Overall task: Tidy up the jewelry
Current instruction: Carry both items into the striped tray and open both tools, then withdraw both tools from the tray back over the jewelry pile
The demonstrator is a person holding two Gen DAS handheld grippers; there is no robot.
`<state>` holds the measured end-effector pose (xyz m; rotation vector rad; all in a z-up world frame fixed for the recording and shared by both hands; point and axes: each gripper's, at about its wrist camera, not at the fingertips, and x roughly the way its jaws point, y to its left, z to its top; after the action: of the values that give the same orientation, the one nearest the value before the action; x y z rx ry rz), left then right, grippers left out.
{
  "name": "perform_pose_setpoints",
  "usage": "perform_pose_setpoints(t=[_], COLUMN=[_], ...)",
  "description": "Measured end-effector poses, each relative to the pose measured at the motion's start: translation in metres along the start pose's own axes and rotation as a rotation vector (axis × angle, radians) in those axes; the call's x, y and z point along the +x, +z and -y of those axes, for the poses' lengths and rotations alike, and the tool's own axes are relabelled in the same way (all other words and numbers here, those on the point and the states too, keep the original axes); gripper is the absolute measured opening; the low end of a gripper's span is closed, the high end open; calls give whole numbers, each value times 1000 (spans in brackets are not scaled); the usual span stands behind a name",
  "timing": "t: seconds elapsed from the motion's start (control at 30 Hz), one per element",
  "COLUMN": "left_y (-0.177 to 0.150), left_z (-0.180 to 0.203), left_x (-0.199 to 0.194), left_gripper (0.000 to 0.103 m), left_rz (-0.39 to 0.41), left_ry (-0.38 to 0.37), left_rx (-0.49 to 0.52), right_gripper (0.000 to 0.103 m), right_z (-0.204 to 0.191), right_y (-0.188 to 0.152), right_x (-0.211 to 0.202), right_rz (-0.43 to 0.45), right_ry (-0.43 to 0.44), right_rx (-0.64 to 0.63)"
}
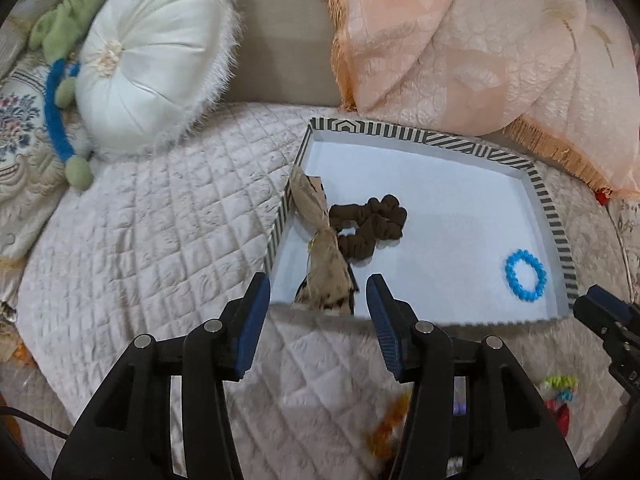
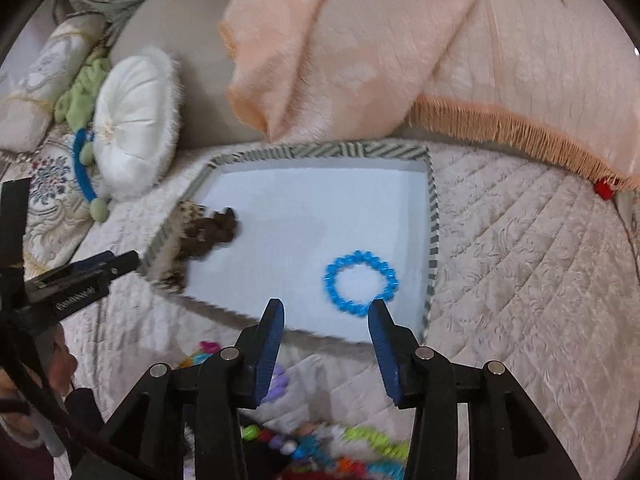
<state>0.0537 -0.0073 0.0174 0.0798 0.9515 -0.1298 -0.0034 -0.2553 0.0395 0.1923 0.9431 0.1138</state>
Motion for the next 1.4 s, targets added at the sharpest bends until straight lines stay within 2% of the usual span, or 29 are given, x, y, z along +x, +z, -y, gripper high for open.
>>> perform_pose_setpoints(t=[0.13,0.4,0.57,0.73,1.4], left_y=[-17,-52,-68,-82,-98], left_z=[2,7,9,14,14], left_x=[-21,-56,-69,-79,-107], left_gripper=[50,50,50,50,50], left_rz=[30,76,78,84,114], left_ry=[14,28,11,9,1], left_rx=[14,33,24,39,23], right_gripper=[42,44,52,55,60], right_z=[-16,-40,-43,-45,-53], right_y=[-10,-31,-44,-55,-69], right_x=[-21,-41,-54,-64,-87], right_rz=[35,50,61,60,86], right_ry=[33,16,23,14,-12], right_rx=[10,-16,-14,-25,-34])
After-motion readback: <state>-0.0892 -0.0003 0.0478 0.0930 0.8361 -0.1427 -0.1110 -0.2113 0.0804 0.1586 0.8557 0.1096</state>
